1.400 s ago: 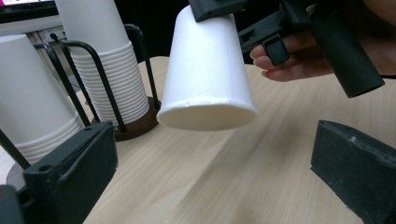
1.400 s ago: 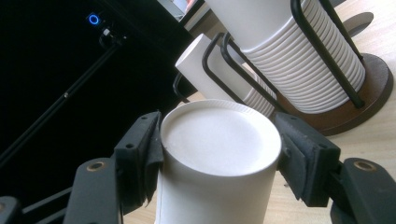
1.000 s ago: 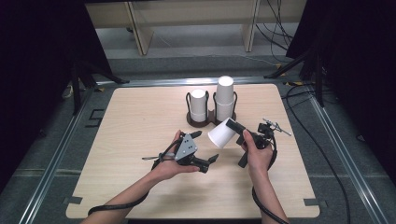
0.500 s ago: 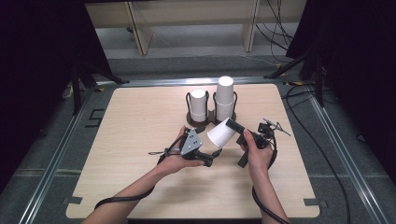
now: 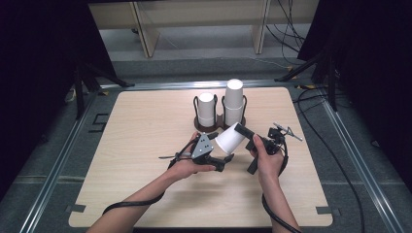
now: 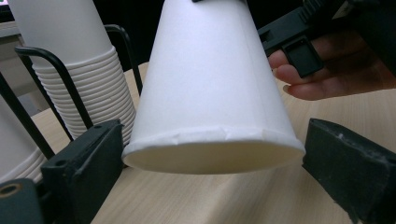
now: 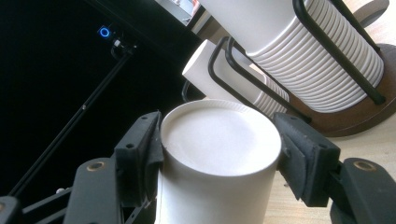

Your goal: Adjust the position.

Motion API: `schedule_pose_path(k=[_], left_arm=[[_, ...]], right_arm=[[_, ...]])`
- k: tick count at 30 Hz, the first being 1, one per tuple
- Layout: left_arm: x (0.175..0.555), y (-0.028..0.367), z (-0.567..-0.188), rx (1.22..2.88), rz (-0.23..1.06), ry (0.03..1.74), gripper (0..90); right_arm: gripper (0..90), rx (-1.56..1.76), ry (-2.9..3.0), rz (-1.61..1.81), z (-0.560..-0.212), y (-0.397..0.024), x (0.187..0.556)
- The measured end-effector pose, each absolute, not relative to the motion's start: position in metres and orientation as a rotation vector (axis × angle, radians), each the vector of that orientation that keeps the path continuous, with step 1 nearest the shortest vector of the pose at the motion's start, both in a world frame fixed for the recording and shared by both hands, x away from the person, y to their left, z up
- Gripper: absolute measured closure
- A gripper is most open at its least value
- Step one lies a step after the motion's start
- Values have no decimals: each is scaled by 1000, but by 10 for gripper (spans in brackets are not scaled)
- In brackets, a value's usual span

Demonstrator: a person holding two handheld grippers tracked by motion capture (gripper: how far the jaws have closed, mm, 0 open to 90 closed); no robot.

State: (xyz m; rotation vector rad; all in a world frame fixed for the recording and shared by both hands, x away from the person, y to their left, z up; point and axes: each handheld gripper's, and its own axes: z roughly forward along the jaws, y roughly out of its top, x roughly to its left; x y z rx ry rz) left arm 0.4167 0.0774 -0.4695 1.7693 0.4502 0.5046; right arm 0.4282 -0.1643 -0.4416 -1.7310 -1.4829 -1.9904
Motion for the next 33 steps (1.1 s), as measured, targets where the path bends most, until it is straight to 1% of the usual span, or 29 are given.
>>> schedule_pose_path(k=[6,7,8,13,18,26,29,33], left_arm=[[418,76,-470,1774,509,445,100],[418,77,-470,1774,513,446,142],[418,77,-470,1773,512,446,147],[418,77,-470,1767,517,443,160],[420,77,-470,1761,486,467,145],[421,77,-471,1765,498,464,145],[421,77,-471,1762,502,459,152],[419,78,-469,1768,516,455,187]], right_arm=[[360,-1729,-1505,-2008,-442,-165,429],[360,-1735,-1495,-1999,-442,-165,428],[360,-1737,-1494,-1998,-442,-165,428],[359,-1740,-1489,-1998,-441,-165,428],[361,-1729,-1501,-2017,-441,-165,428],[361,-1727,-1462,-2004,-441,-164,428],[361,-1728,-1444,-1994,-440,-163,427],[355,-1718,-1486,-2002,-440,-166,428]])
